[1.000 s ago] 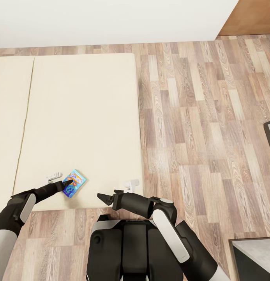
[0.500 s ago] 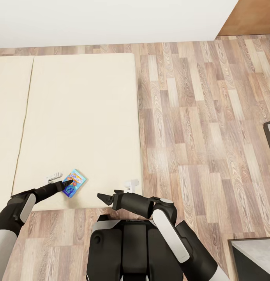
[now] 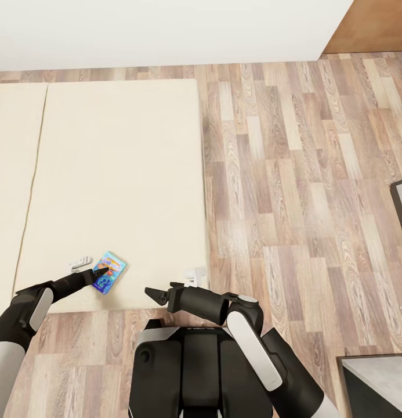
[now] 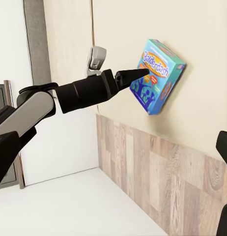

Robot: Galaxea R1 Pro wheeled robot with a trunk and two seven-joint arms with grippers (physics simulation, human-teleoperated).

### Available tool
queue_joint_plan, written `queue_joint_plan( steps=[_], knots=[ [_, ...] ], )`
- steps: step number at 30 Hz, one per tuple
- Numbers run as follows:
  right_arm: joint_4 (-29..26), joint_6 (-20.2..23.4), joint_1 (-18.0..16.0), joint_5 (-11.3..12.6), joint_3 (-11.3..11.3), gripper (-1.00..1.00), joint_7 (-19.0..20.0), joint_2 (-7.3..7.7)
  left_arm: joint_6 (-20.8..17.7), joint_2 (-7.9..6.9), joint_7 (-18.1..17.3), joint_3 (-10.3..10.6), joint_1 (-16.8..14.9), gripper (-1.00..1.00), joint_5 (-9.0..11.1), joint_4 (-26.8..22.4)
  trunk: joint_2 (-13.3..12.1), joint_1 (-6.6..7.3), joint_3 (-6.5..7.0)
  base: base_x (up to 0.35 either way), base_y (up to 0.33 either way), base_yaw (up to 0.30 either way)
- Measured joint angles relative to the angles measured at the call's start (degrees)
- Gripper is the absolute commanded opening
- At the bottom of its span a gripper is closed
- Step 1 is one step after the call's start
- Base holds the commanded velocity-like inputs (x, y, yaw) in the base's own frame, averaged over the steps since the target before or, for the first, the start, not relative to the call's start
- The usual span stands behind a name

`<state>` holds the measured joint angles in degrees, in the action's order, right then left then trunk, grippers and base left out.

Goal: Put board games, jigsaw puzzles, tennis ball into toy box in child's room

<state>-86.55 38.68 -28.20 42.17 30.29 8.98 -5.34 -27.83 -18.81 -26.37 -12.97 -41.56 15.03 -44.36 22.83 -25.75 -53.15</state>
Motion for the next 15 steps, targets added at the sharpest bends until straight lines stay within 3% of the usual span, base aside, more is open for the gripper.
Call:
queue_joint_plan(
  steps=[15],
  knots=[
    [0.0,0.0,0.0,0.0,0.01,1.0,0.0,0.0,0.07,0.02,-0.05,0.0,0.0,1.0,-0.05,0.0,0.0,0.0,0.0,0.0,-0.09,0.0]
  ],
)
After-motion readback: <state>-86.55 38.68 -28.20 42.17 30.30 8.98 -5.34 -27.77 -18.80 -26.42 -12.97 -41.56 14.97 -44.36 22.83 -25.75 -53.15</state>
